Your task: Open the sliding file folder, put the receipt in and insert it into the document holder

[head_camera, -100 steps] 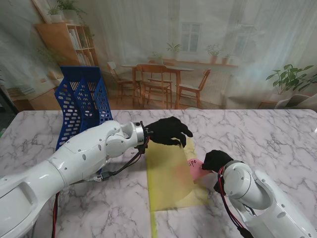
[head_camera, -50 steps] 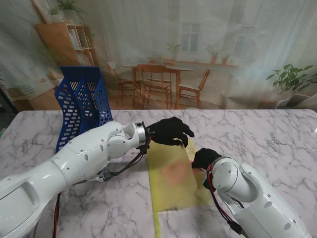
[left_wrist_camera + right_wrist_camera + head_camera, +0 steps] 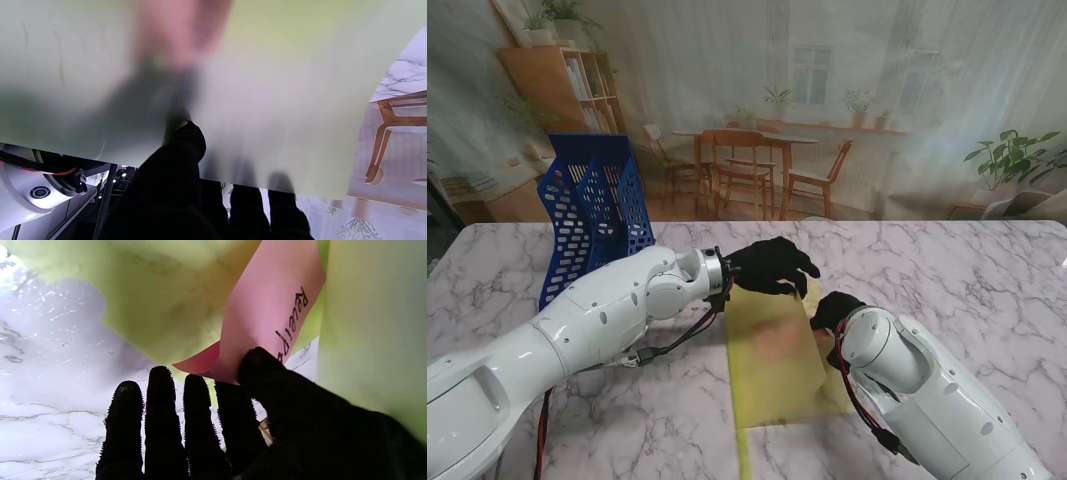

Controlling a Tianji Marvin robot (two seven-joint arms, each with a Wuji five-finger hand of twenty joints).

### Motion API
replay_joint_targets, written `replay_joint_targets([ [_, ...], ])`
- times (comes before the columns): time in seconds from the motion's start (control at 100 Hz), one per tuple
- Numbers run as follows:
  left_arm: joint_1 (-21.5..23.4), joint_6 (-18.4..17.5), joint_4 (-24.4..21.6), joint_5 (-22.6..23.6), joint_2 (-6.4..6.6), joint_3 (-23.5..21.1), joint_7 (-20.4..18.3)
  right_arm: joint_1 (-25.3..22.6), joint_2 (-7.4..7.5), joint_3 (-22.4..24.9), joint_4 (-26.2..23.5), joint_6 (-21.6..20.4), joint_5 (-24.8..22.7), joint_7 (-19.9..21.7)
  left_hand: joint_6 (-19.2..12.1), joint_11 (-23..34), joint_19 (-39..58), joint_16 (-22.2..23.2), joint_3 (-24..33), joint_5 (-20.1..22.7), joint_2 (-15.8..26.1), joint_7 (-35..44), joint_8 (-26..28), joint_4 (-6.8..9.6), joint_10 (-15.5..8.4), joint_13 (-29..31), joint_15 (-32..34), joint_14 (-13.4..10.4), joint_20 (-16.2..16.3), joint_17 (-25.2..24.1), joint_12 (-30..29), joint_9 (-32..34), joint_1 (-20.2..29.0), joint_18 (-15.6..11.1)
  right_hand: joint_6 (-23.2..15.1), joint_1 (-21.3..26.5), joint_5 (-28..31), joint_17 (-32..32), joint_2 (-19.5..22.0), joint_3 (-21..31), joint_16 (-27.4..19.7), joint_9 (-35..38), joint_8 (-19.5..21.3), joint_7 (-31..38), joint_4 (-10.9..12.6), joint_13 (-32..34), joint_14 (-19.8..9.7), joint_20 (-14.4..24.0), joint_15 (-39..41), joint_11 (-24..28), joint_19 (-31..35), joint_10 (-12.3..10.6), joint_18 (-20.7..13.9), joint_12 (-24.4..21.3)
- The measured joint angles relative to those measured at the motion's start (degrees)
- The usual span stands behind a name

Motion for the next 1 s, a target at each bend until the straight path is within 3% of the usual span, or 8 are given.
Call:
replay_joint_targets([
  [0.39, 0.33, 0.52, -0.39, 0.21, 0.03, -0.3, 0.42, 3.61, -0.64, -4.1, 1.98, 1.54, 2.19, -0.11, 0.0, 0.0, -0.07, 0.02, 0.0, 0.0, 0.0, 0.0, 0.0, 0.0, 0.12, 0.0, 0.0, 0.04, 0.0, 0.0, 0.0, 0.0, 0.0, 0.0, 0.0, 0.0, -0.02, -0.16, 0.0, 0.0, 0.0, 0.0, 0.0, 0.0, 0.0, -0.62, 0.0, 0.02, 0.0, 0.0, -0.38, 0.04, -0.04, -0.06],
  [0.74, 0.75, 0.69, -0.53, 0.02, 0.01, -0.55, 0.49, 4.86, -2.85, -4.85, 4.67, 1.71, 3.94, -4.27, 0.0, 0.0, -0.08, 0.07, 0.0, 0.0, 0.0, 0.0, 0.0, 0.0, 0.18, 0.0, 0.0, 0.12, 0.0, 0.0, 0.01, 0.0, 0.0, 0.0, 0.0, 0.02, -0.12, -0.77, 1.26, -1.45, 0.0, -0.03, 0.0, 0.0, 0.0, -0.62, 0.0, 0.12, 0.0, 0.0, -0.63, 0.04, -0.47, -0.07],
  [1.0, 0.87, 0.94, -0.74, 0.07, 0.02, -0.68, 0.6, 5.21, -2.9, -6.71, 4.66, 1.75, 4.3, -4.33, 0.0, 0.0, -0.08, 0.08, 0.0, 0.0, 0.0, 0.0, 0.01, 0.0, 0.7, 0.0, 0.0, 0.41, -0.02, 0.0, 0.02, 0.0, 0.01, 0.0, 0.0, 0.48, -0.14, -0.92, 1.92, -2.51, 0.0, -0.71, 0.0, 0.0, 0.0, -0.62, -0.04, 0.13, 0.0, 0.0, -1.0, 0.04, -0.49, -0.08],
])
